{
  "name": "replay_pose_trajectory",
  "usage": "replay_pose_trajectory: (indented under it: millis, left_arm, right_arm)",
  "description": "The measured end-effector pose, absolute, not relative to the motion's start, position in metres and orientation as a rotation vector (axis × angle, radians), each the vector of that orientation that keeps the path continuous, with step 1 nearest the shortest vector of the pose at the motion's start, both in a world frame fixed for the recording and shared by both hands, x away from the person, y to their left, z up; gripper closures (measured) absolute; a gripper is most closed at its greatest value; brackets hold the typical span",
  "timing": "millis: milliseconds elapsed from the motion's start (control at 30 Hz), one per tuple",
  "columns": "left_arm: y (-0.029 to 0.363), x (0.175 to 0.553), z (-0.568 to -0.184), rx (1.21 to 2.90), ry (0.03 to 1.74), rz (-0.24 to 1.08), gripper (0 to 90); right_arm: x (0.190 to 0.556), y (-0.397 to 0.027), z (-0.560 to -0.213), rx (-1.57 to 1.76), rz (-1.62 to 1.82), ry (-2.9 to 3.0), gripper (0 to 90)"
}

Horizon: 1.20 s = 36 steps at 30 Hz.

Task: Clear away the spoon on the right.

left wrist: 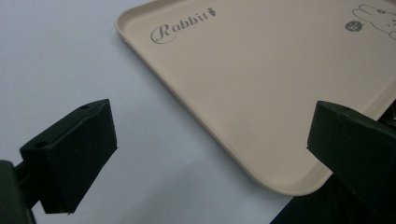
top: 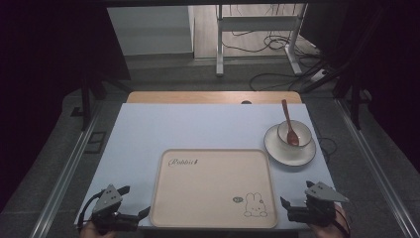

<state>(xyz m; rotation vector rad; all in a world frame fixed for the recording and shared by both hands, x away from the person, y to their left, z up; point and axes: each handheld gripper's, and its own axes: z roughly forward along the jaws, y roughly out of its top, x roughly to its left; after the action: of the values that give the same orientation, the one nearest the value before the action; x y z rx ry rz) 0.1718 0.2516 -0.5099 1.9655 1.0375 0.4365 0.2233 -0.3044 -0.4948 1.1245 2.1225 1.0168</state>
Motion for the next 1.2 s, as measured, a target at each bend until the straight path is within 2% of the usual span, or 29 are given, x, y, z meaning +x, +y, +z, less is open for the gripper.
replay_pose_trajectory:
  millis: [1200]
  left_arm:
    - [0.252, 0.172, -0.51, 1.965, 1.044, 0.441, 1.1]
  right_arm:
    - [0.288, -0.295, -0.459, 1.17, 1.117, 2.096, 0.0]
